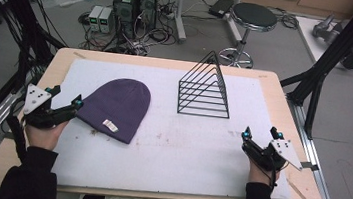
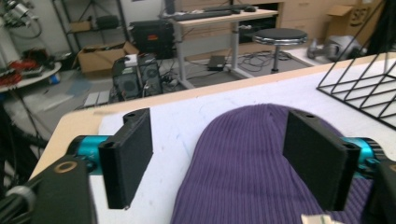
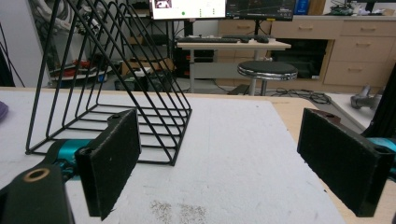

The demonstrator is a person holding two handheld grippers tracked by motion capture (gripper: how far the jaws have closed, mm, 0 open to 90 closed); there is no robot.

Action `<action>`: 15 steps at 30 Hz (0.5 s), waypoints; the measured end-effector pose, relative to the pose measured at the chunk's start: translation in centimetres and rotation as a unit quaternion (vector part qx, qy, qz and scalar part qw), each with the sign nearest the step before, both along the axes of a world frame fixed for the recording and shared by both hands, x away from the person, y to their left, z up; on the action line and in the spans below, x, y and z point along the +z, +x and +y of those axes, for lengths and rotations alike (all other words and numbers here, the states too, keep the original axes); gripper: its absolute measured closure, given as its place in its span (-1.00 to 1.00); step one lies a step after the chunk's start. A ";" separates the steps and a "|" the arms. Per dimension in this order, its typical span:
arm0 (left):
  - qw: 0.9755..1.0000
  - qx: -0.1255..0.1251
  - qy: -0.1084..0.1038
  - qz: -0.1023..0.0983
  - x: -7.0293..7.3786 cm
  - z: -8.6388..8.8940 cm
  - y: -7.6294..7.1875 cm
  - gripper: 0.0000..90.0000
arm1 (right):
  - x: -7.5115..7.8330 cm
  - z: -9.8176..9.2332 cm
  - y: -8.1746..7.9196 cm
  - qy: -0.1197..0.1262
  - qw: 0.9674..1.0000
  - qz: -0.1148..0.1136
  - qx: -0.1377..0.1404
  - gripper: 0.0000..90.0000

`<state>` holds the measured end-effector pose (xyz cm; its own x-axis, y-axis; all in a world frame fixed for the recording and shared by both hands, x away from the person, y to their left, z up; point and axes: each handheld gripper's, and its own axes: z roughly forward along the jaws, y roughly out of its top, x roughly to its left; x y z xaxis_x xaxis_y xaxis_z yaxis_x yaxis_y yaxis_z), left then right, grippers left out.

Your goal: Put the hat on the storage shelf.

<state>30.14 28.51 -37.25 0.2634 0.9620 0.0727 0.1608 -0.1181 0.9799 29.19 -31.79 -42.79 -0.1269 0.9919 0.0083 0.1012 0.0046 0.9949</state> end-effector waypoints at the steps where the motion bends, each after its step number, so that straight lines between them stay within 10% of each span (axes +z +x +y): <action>1: 1.000 -0.002 0.004 0.000 0.4 0.0 0.2 -0.43 | 0.0 0.0 0.0 0.000 1.000 0.000 0.000 -0.72; 15: 0.998 -0.028 0.045 0.045 3.9 -0.9 5.0 -0.63 | -0.1 0.1 0.2 -0.007 1.000 0.013 0.005 -0.70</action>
